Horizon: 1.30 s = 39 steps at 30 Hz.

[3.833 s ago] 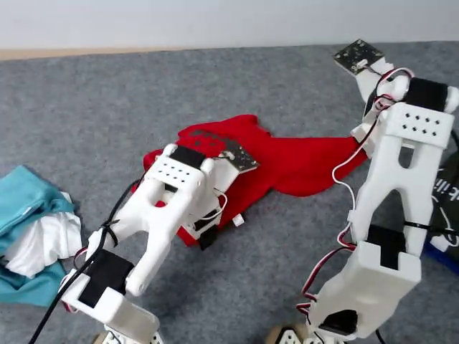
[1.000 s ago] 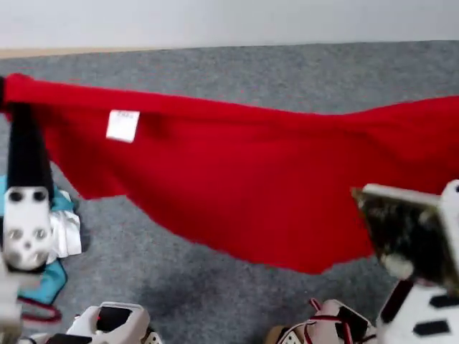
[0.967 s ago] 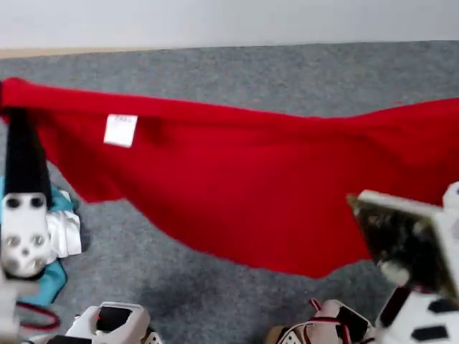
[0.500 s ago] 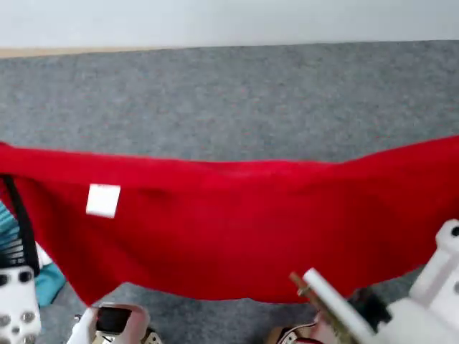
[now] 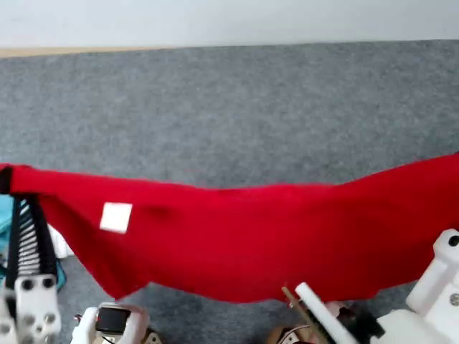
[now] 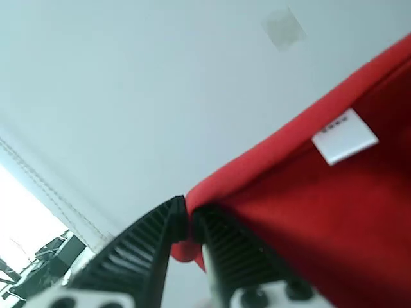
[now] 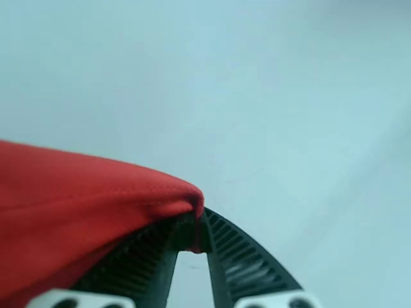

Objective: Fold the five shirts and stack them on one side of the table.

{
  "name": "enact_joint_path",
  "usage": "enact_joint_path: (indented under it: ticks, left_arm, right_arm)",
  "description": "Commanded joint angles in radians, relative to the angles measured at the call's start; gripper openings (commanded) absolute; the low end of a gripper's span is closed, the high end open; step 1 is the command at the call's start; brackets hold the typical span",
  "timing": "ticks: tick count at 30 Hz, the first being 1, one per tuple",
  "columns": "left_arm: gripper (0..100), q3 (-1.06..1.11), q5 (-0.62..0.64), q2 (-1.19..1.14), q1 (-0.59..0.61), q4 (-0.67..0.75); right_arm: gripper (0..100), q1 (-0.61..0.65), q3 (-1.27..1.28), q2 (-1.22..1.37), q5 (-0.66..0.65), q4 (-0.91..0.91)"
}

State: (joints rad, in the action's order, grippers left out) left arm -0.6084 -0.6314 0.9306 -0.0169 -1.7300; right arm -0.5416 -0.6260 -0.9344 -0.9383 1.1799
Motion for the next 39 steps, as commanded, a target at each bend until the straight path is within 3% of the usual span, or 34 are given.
enact_joint_path:
  ticks: [1, 5, 11, 17, 24, 30, 39]
  left_arm:
    - [0, 0.088, -0.011, 0.000, 0.009, 0.025]
    - [0, 0.252, -0.012, 0.000, 0.009, 0.069]
    - [0, 0.593, -0.009, 0.000, 0.008, 0.269]
    - [0, 0.980, -0.009, -0.002, 0.008, 0.628]
    - [0, 1.376, -0.012, -0.040, 0.008, 1.080]
    - [0, 1.334, -0.008, -0.321, 0.058, 1.250]
    - [0, 0.917, -0.008, -0.848, 0.098, 1.292]
  right_arm:
    - [1.2, -0.016, -0.014, 0.087, -0.011, 0.048]
    - [1.2, -0.004, -0.014, 0.170, -0.011, 0.102]
    - [1.2, 0.156, -0.014, 0.335, -0.012, 0.248]
    - [1.2, 0.251, -0.014, 0.570, -0.005, 0.302]
    - [1.2, 0.280, -0.014, 0.885, 0.028, 0.209]
    - [1.2, 0.325, -0.014, 1.090, 0.064, 0.024]
    - [1.2, 0.403, -0.020, 1.291, 0.058, -0.372]
